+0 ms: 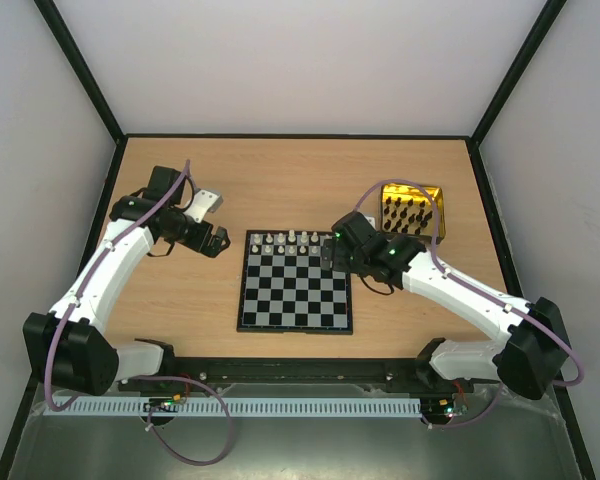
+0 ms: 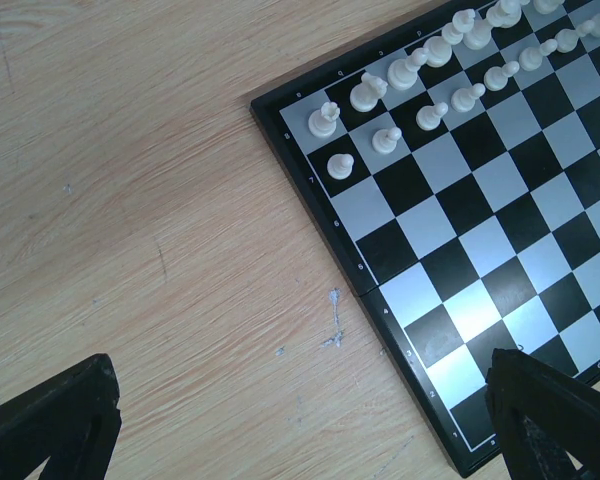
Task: Set up the chess pieces on the board
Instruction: Move the storage box to the center of the board.
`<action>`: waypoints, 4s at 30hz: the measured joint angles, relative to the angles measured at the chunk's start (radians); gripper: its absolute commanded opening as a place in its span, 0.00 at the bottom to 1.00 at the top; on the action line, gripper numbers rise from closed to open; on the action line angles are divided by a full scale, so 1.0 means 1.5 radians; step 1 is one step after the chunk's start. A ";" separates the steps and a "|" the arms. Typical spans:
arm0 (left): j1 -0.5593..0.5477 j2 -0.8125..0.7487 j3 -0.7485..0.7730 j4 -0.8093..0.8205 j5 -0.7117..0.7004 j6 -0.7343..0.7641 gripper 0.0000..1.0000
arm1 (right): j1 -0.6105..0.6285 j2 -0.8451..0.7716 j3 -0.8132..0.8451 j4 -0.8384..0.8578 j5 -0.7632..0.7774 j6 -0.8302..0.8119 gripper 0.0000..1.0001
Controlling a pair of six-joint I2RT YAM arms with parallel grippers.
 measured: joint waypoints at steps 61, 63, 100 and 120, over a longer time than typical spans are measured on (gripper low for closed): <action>0.000 -0.027 -0.024 0.002 -0.036 0.022 0.99 | -0.328 0.432 0.340 -0.132 -0.011 -0.161 0.51; 0.000 -0.027 -0.026 0.002 -0.038 0.023 0.99 | -0.331 0.433 0.335 -0.126 -0.012 -0.163 0.51; 0.001 -0.026 -0.031 0.014 -0.043 0.022 0.99 | -0.323 0.212 0.042 -0.058 -0.086 -0.111 0.46; 0.001 -0.025 -0.039 0.018 -0.042 0.022 0.99 | -0.202 0.080 -0.098 -0.047 -0.145 0.029 0.44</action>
